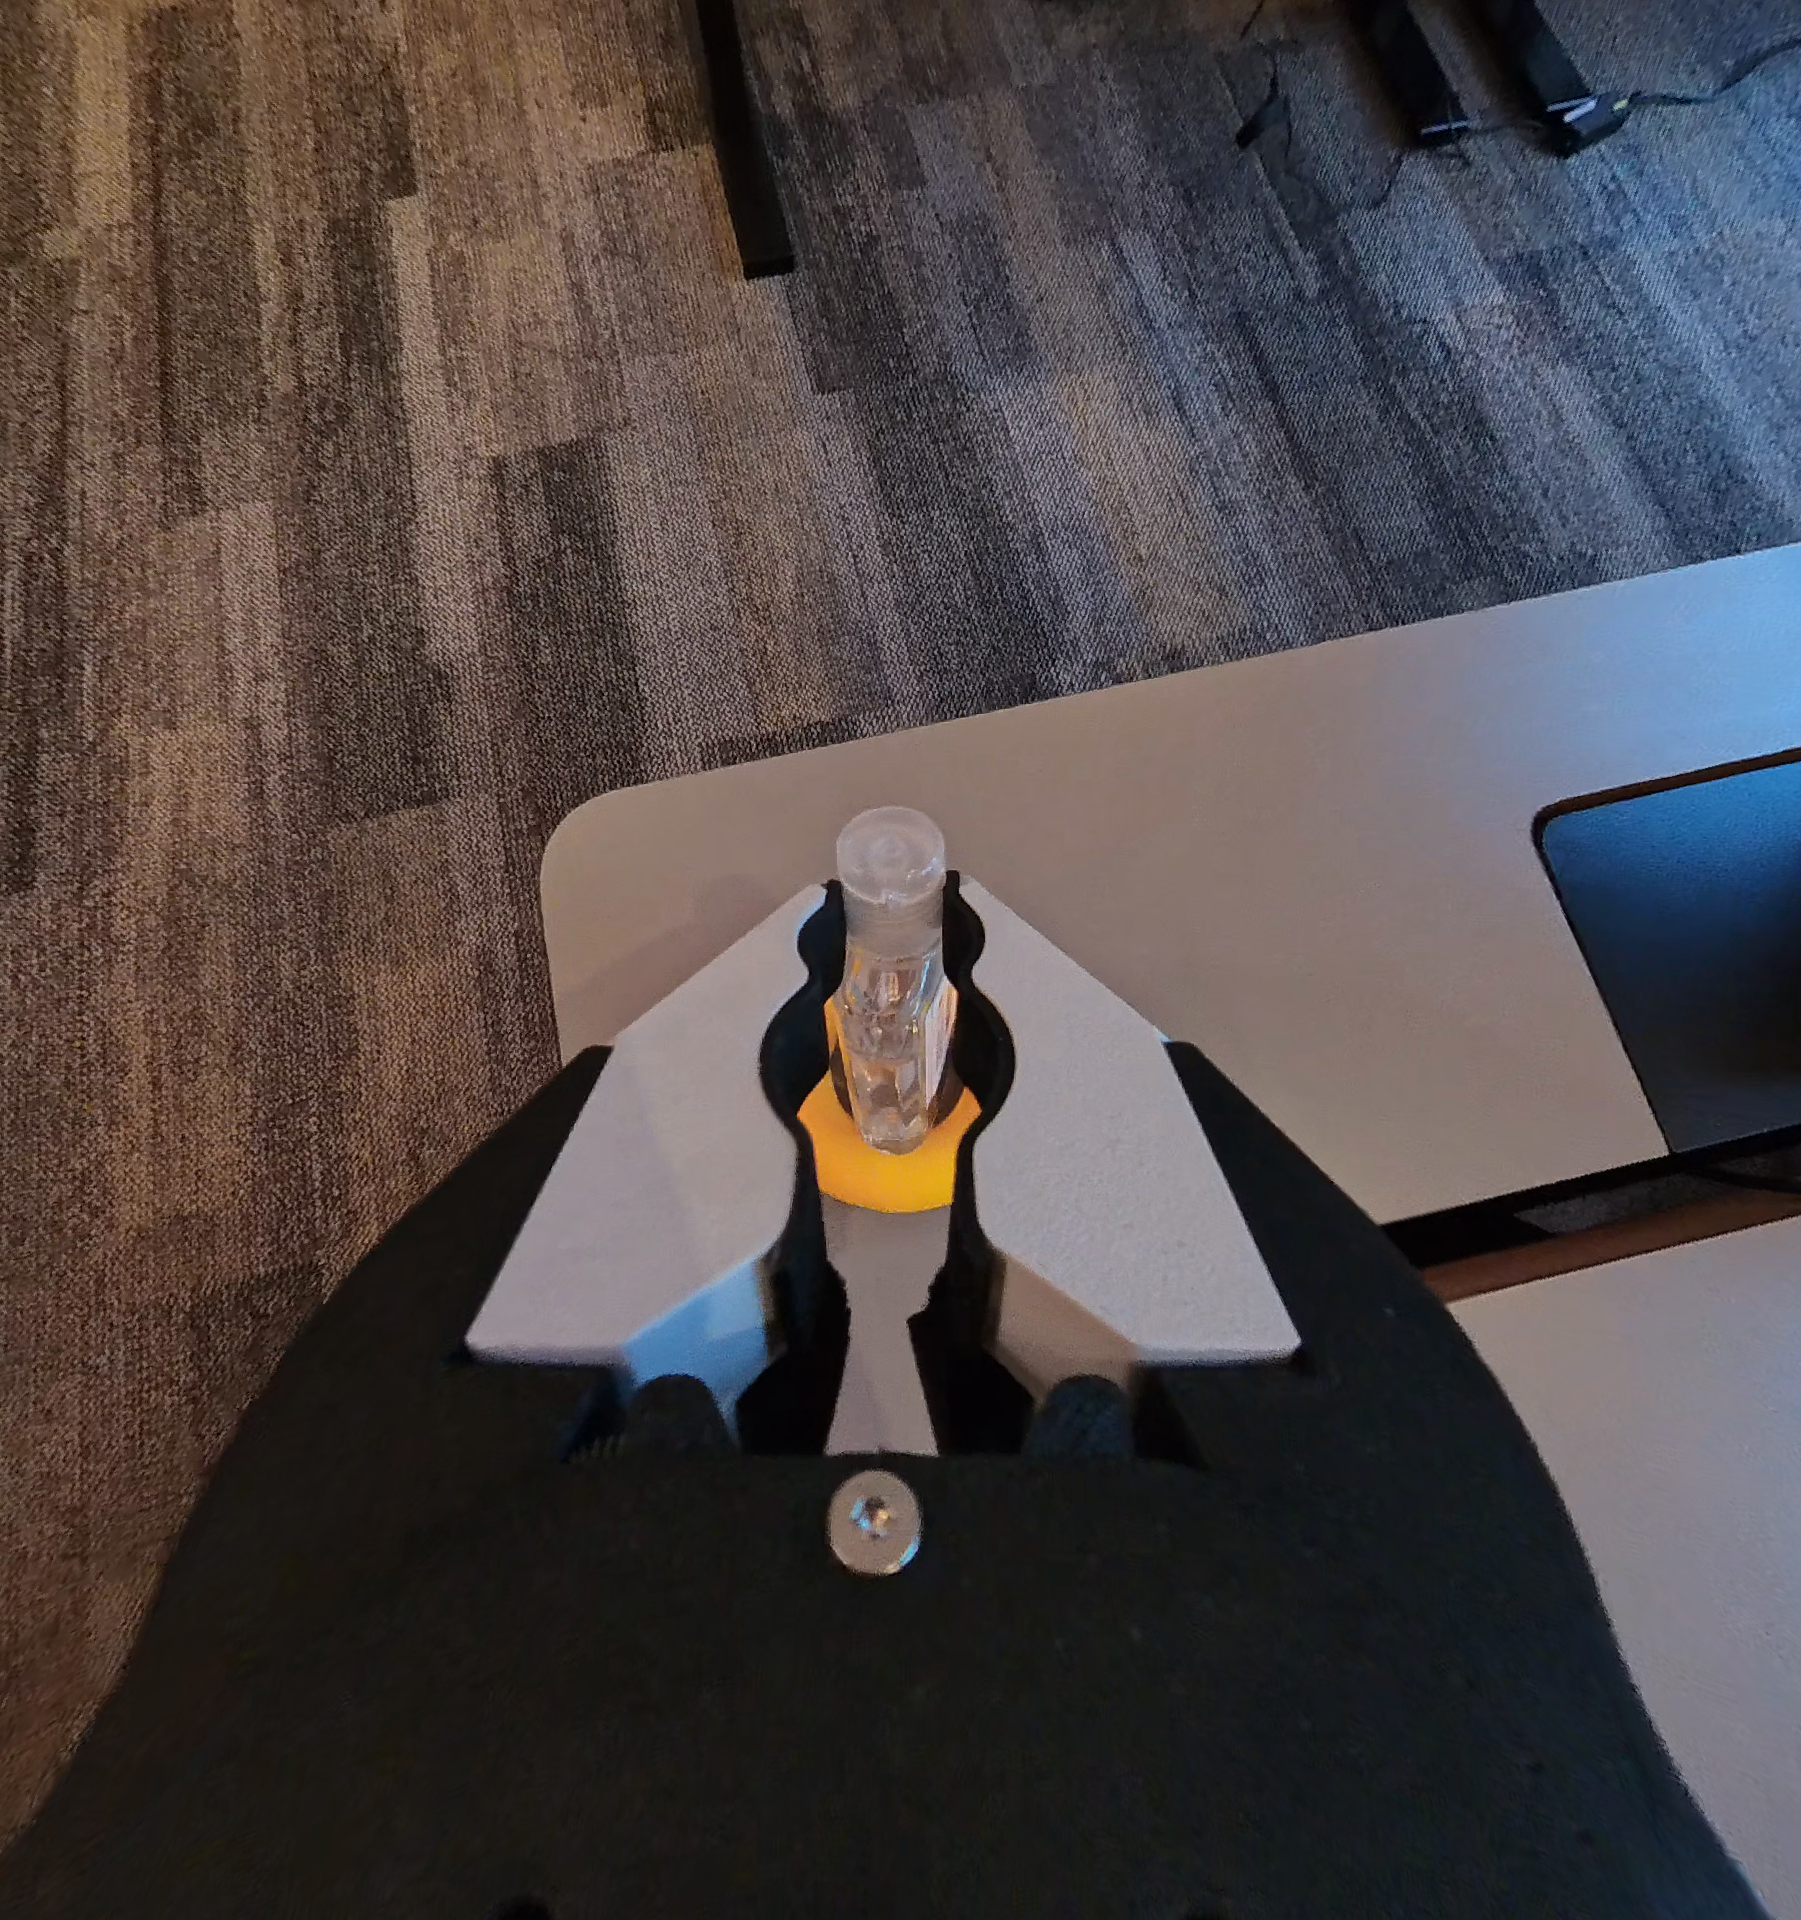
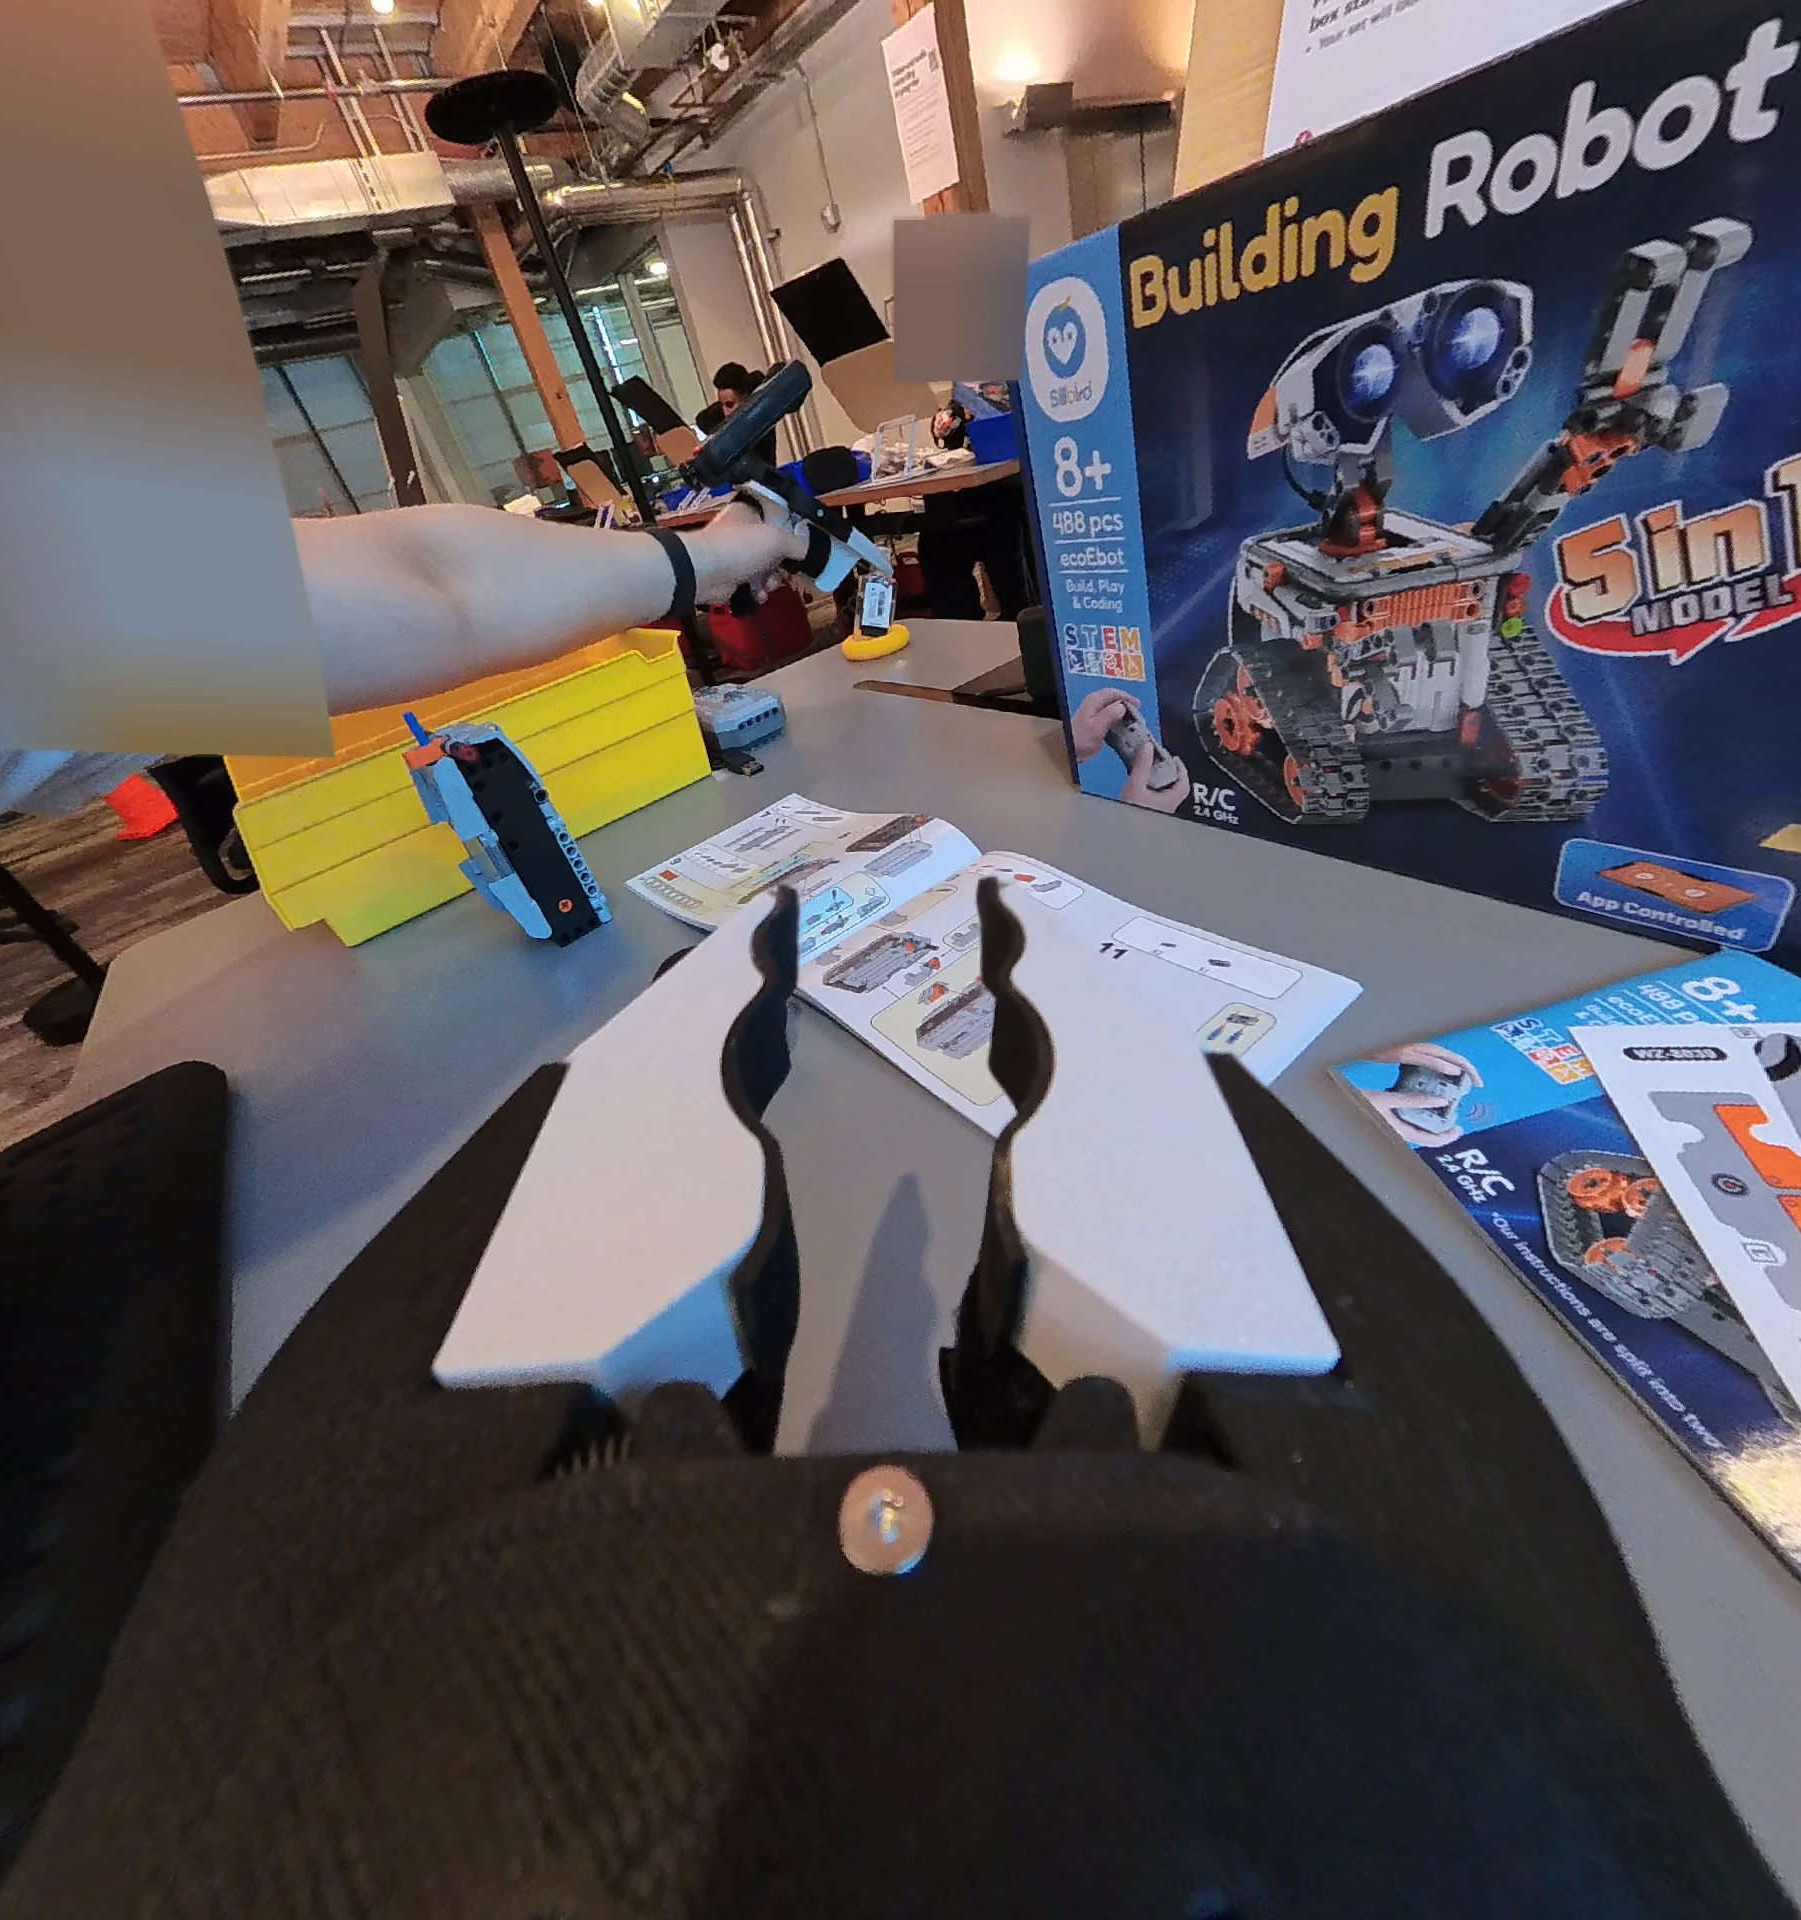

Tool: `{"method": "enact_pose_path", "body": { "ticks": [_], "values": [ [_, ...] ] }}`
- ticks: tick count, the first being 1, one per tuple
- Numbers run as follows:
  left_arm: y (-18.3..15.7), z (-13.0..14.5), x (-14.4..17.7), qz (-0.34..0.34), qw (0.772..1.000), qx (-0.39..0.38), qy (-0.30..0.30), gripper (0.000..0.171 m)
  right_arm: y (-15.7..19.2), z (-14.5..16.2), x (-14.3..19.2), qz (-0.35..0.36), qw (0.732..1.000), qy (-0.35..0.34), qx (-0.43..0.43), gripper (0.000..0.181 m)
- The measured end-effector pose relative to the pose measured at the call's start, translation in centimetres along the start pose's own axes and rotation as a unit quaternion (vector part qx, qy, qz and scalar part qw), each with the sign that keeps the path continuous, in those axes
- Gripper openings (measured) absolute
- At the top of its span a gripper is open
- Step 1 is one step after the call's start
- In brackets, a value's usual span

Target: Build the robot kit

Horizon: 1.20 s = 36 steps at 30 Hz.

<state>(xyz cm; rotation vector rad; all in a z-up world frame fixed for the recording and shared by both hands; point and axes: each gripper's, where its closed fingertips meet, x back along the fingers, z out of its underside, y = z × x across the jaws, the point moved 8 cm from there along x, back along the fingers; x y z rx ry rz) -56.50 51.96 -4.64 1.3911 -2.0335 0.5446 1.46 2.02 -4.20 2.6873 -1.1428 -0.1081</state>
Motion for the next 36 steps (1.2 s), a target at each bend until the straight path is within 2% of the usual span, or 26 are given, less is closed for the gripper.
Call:
{"method": "enact_pose_path", "body": {
  "ticks": [8,13,21,32,36],
  "values": [
    [-0.2,-0.1,-0.2,-0.004,1.000,-0.019,-0.013,0.017,0.9,0.3,-0.4,-0.016,0.999,0.021,0.024,0.033],
    [0.1,0.3,0.4,0.014,1.000,0.012,-0.016,0.017,1.1,0.6,-0.6,-0.017,0.998,0.037,0.037,0.033],
    [0.1,0.6,2.2,0.025,0.999,-0.028,0.017,0.017,1.4,0.6,-0.5,-0.023,0.998,0.039,0.042,0.033],
    [0.3,1.0,1.8,0.026,1.000,-0.015,-0.008,0.017,1.4,1.3,-0.7,-0.024,0.997,0.061,0.047,0.034],
    [0.1,0.8,1.7,0.023,0.999,-0.030,0.005,0.017,1.5,1.5,-0.9,-0.029,0.996,0.069,0.047,0.034]
  ]
}}
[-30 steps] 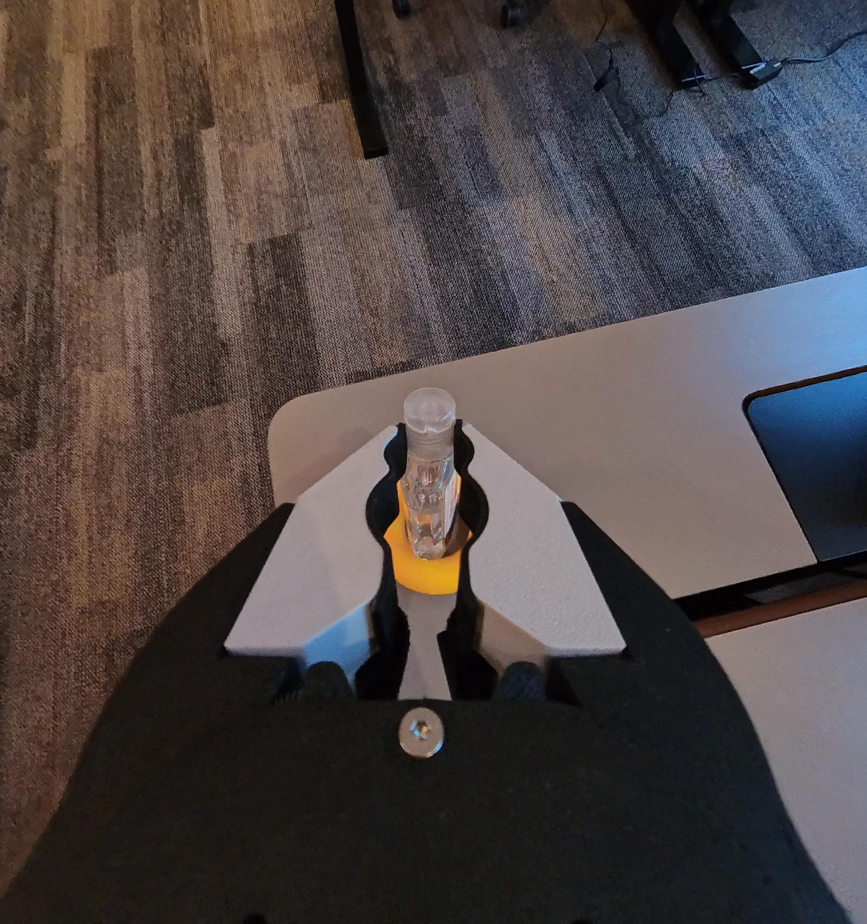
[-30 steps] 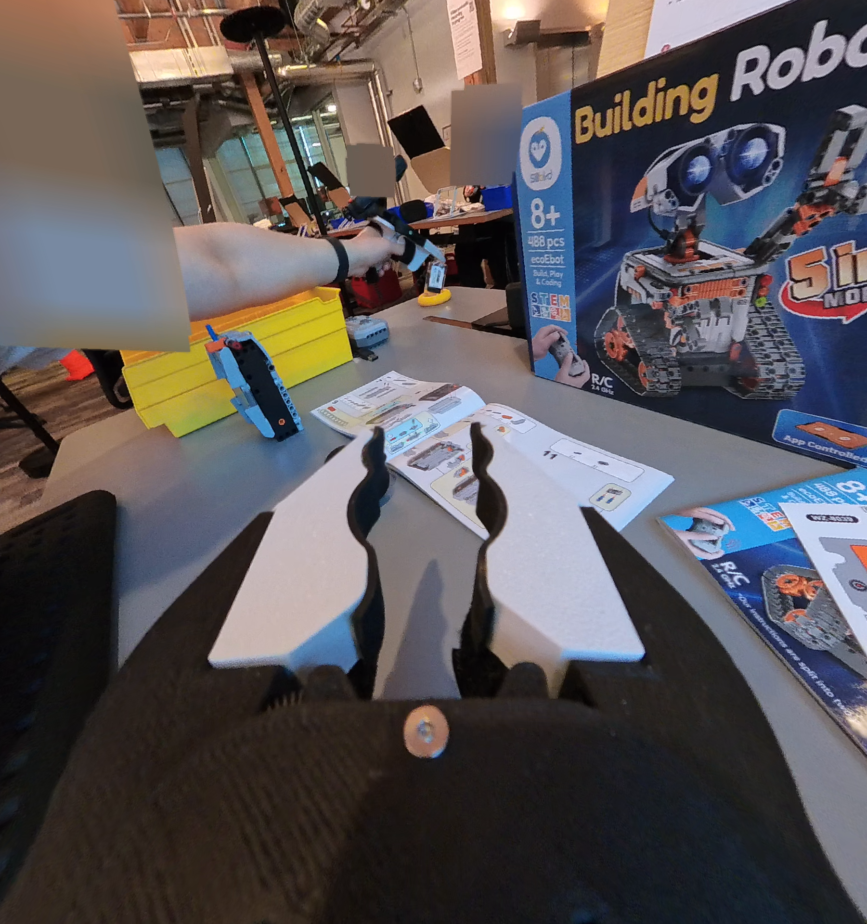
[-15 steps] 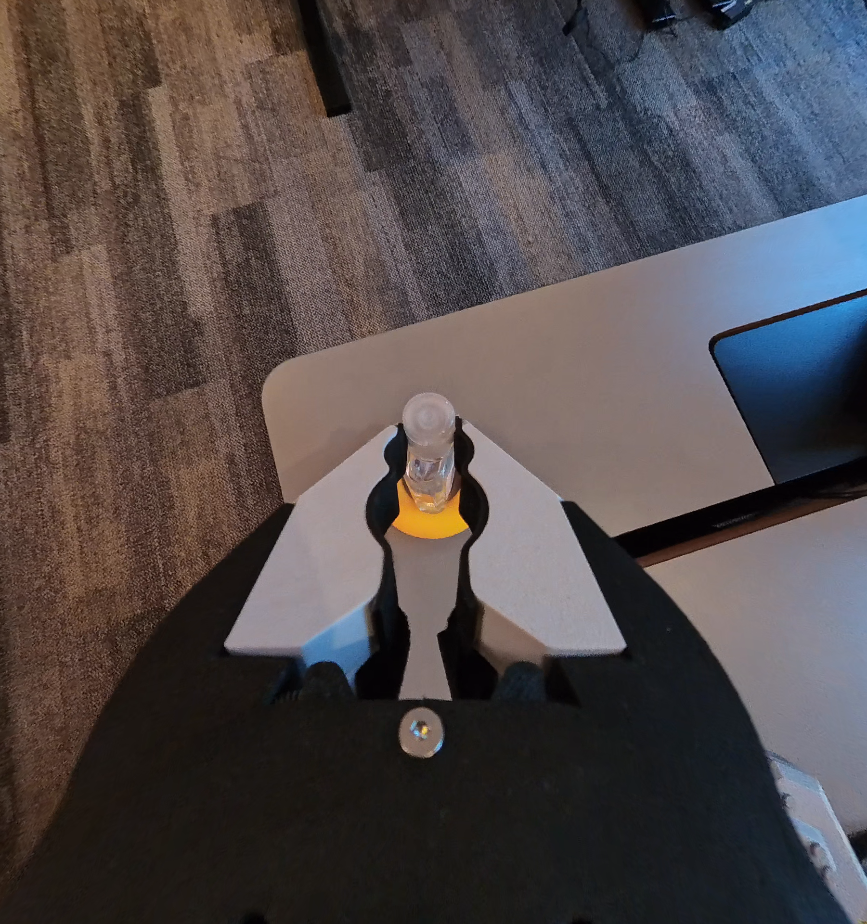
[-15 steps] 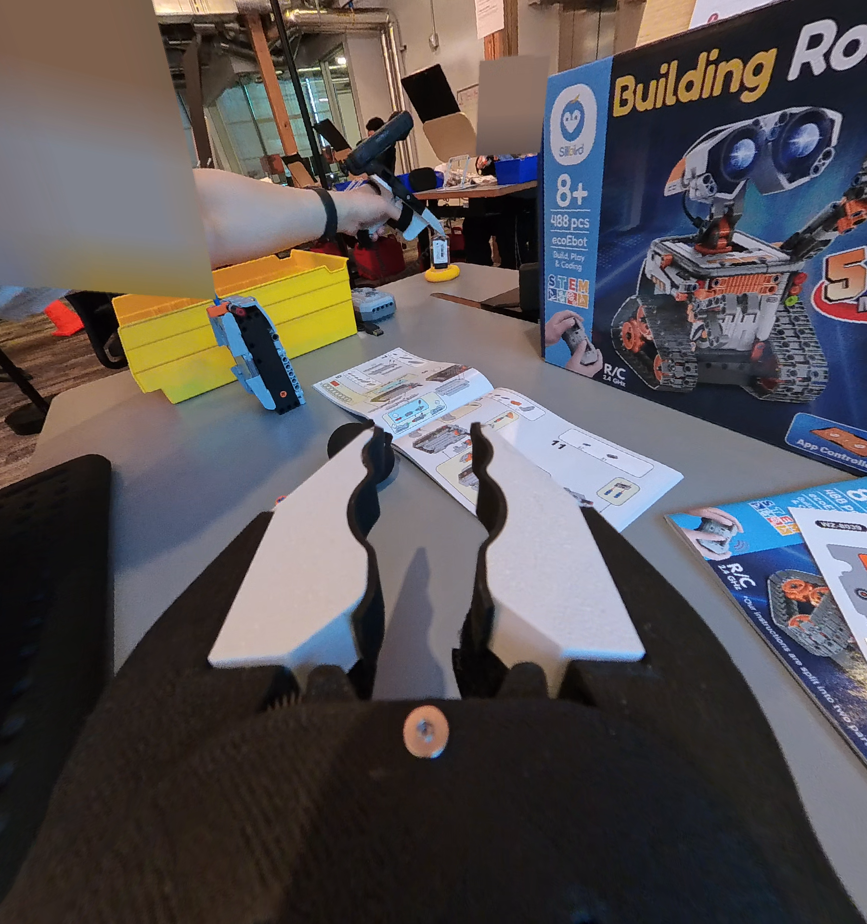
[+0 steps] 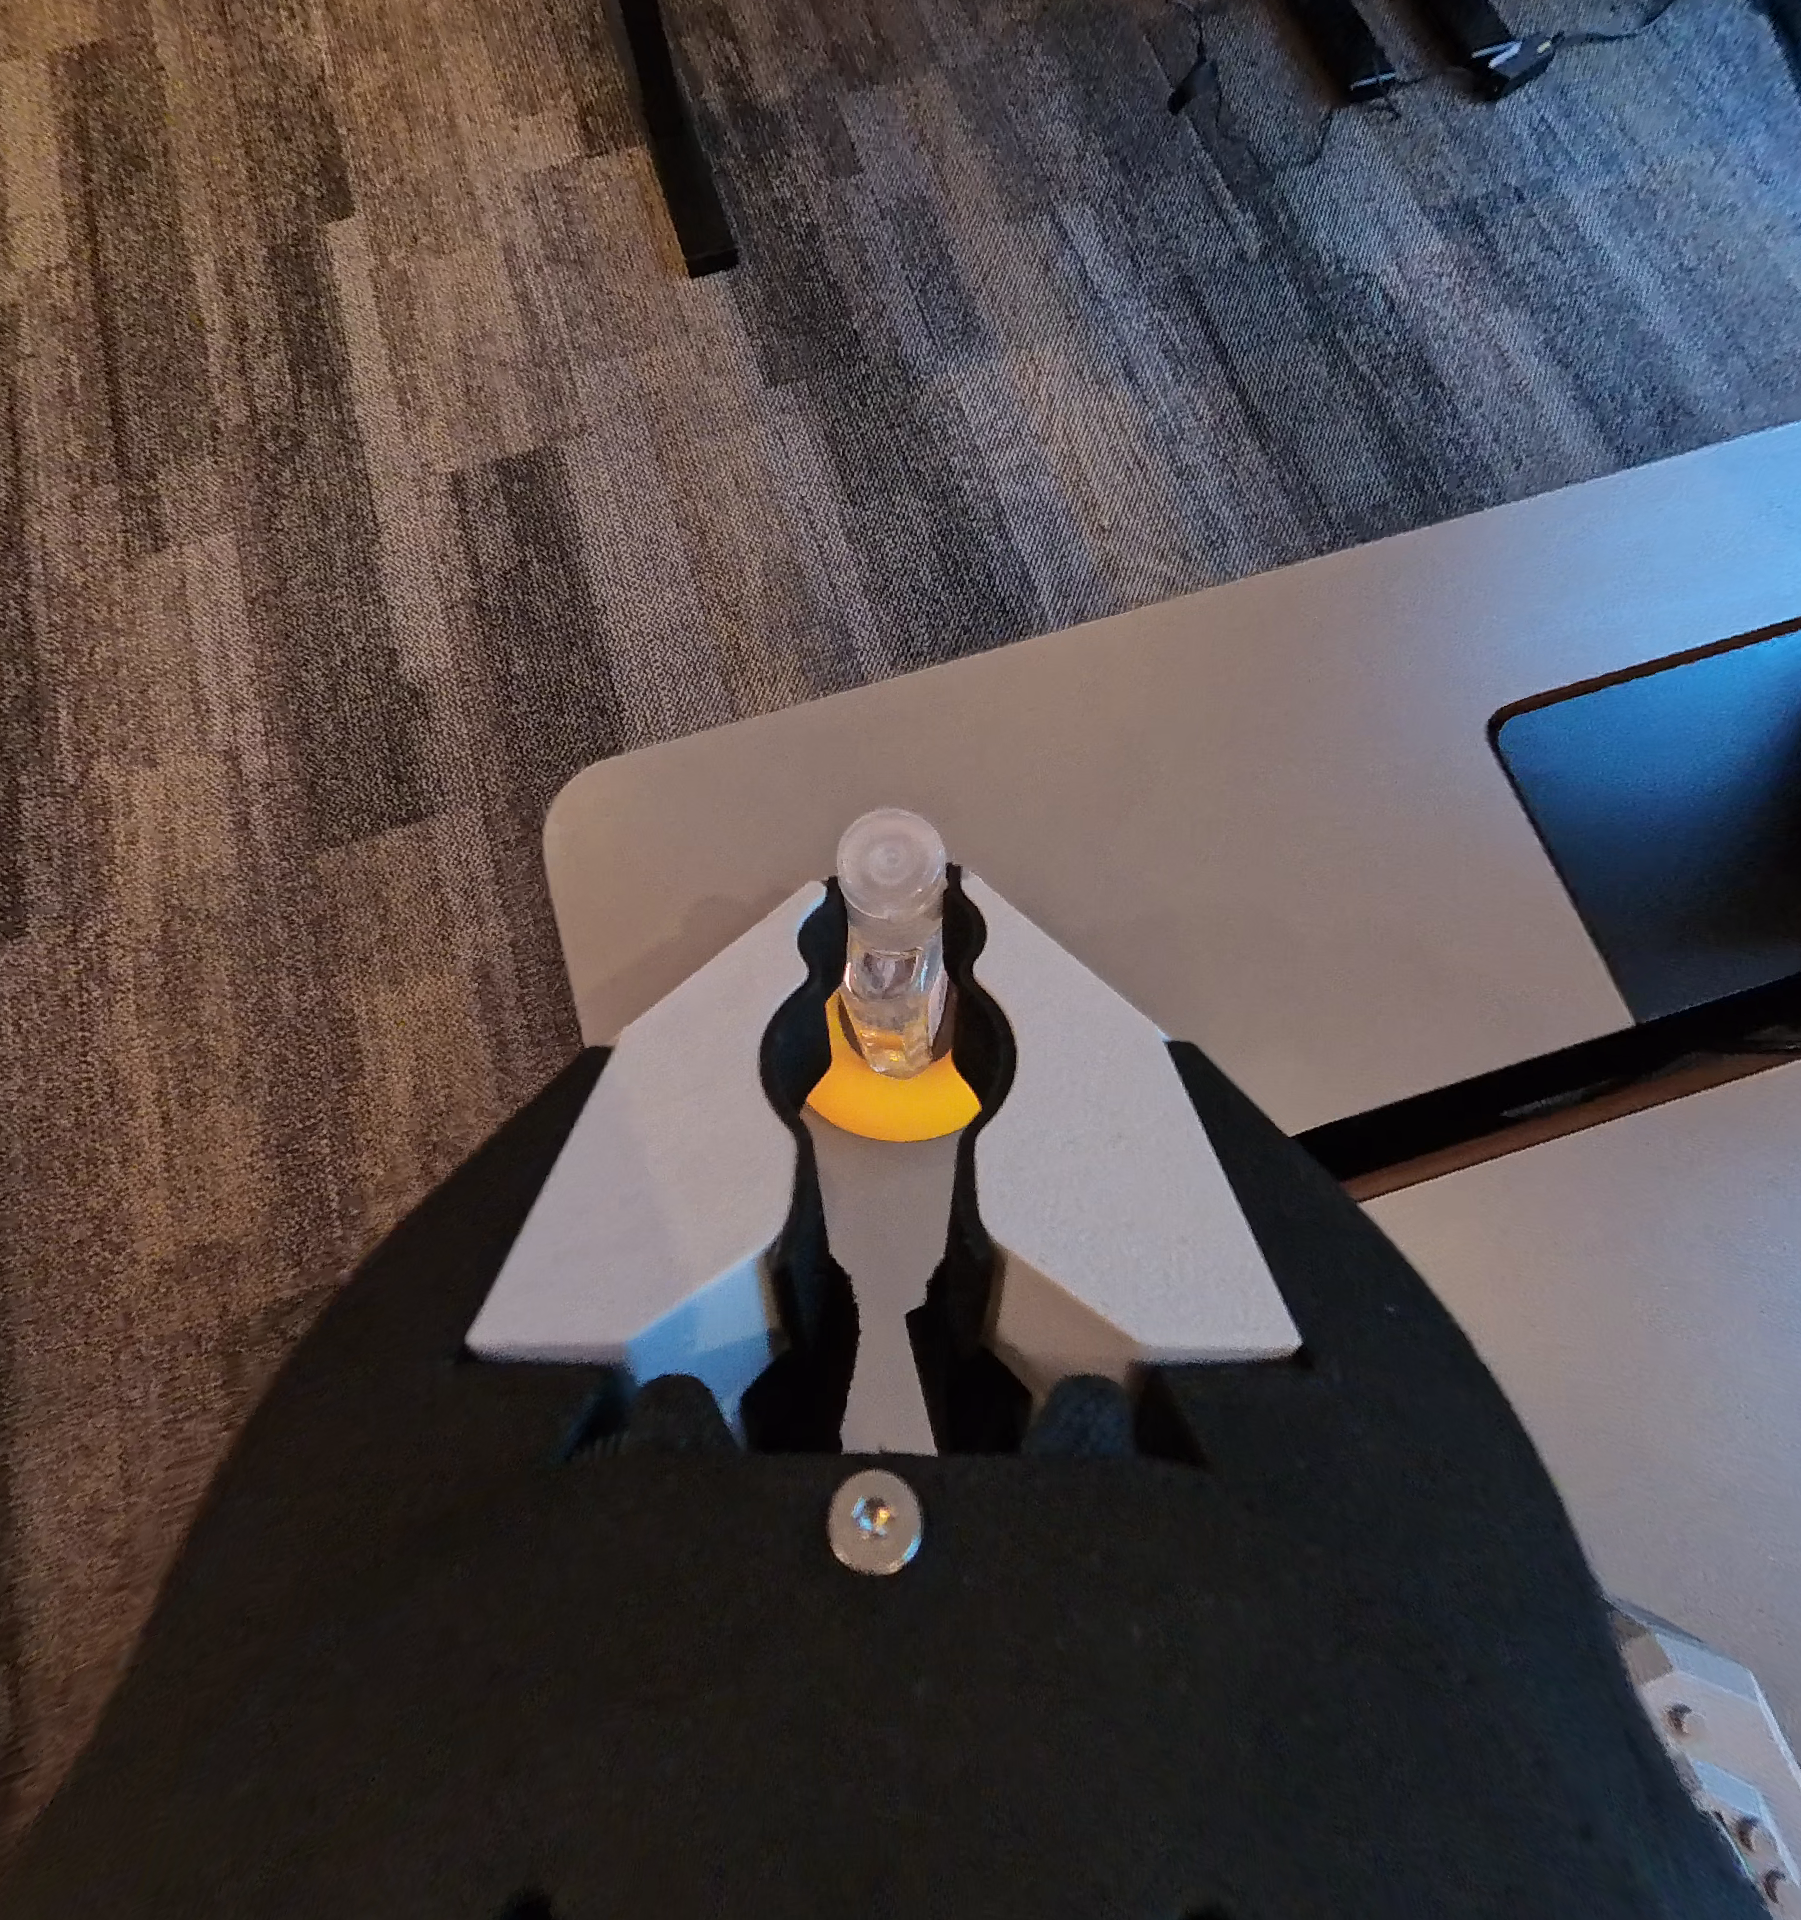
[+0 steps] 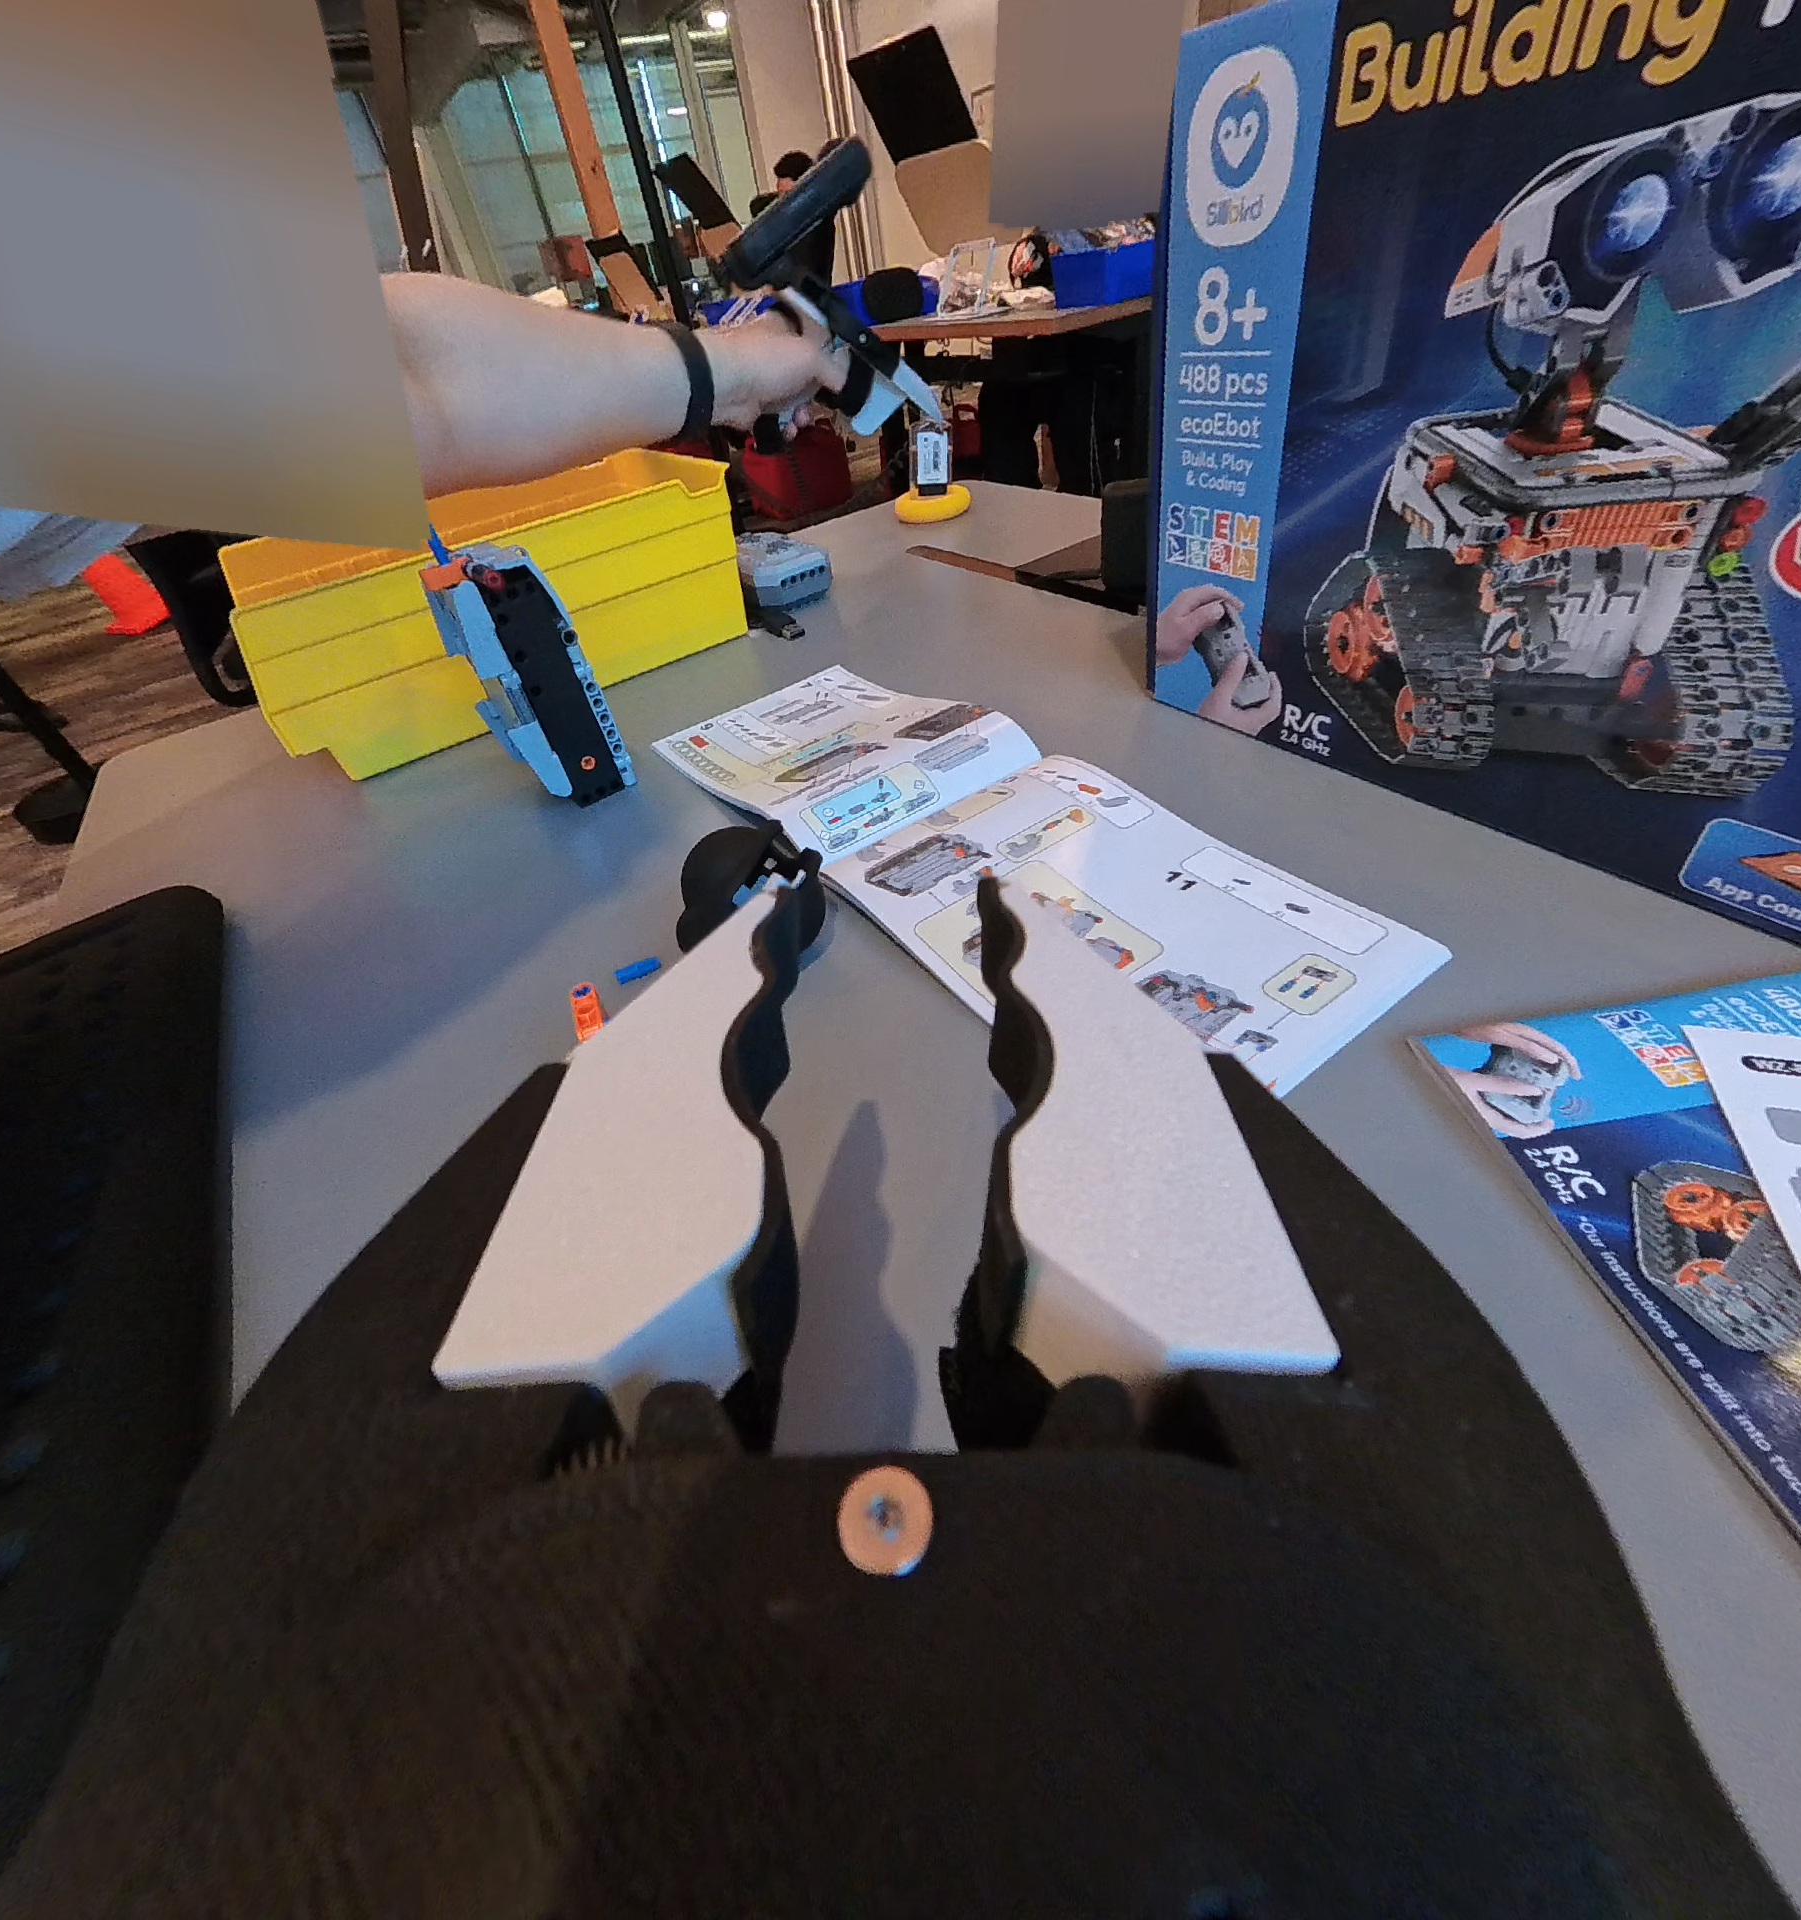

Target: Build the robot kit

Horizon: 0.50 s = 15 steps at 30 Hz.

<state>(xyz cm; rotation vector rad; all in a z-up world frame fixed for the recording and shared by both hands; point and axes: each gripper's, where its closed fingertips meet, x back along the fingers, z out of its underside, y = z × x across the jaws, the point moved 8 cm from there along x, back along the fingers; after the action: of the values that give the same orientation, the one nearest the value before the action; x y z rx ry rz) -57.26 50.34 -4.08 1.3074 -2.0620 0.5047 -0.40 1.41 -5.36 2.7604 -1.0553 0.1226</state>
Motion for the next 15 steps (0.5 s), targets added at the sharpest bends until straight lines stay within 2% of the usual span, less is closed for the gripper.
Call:
{"method": "enact_pose_path", "body": {
  "ticks": [15],
  "values": [
    [-0.40,0.22,0.13,0.003,1.000,-0.019,0.007,0.018,0.43,0.59,-0.44,-0.003,0.999,0.032,0.020,0.034]
  ]
}}
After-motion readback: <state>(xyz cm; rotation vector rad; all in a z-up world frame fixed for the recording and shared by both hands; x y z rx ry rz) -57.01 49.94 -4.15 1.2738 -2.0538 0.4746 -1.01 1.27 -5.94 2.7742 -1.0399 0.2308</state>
